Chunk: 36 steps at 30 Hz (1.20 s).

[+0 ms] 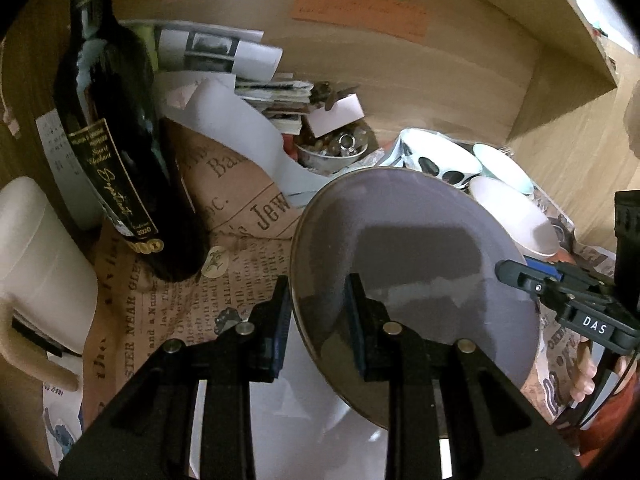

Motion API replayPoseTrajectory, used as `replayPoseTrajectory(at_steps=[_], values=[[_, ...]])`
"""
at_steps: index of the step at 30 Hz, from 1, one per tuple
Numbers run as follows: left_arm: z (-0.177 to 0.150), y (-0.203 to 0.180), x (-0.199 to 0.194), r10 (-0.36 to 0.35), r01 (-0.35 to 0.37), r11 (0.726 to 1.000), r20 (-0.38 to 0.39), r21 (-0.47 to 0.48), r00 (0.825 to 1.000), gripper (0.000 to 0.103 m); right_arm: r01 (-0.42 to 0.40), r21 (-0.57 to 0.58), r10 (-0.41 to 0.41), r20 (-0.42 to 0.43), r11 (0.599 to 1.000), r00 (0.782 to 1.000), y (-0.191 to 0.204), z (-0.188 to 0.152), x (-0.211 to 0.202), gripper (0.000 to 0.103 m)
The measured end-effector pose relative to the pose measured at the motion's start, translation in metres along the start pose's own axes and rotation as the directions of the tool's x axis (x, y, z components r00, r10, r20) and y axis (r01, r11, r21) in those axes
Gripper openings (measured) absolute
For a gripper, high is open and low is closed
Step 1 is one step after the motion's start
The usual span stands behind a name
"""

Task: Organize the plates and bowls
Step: 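Close both tools on the dark brown plate's rim, then lift the dark brown plate off the white plate with both tools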

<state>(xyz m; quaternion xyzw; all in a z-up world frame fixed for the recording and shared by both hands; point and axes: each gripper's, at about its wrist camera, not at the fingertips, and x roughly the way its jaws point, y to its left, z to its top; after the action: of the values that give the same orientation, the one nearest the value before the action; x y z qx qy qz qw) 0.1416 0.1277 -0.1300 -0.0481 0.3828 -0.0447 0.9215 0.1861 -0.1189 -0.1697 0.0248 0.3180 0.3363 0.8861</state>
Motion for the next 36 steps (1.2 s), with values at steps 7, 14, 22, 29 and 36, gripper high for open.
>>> replayPoseTrajectory(at_steps=[7,14,22,29,36], values=[[-0.003,-0.017,-0.012,-0.009,0.009,1.000,0.024,0.013,1.000,0.026,0.003,0.012,-0.003,0.025,1.000,1.000,-0.005,-0.004,-0.017,0.028],[-0.008,-0.037,-0.022,-0.018,0.017,0.999,0.044,0.032,0.999,0.026,0.011,0.022,-0.012,0.052,1.000,0.999,-0.011,-0.011,-0.038,0.028],[-0.017,-0.056,-0.028,-0.036,0.034,0.999,0.043,0.039,0.998,0.026,0.024,0.034,-0.026,0.060,0.999,0.998,-0.023,-0.024,-0.055,0.028],[-0.028,-0.073,-0.029,-0.046,0.044,0.998,0.026,0.051,0.999,0.026,0.031,0.048,-0.034,0.051,0.998,0.998,-0.033,-0.037,-0.065,0.028],[-0.039,-0.086,-0.026,-0.050,0.050,0.997,0.007,0.055,0.999,0.026,0.039,0.059,-0.042,0.041,0.997,0.998,-0.043,-0.051,-0.073,0.028]])
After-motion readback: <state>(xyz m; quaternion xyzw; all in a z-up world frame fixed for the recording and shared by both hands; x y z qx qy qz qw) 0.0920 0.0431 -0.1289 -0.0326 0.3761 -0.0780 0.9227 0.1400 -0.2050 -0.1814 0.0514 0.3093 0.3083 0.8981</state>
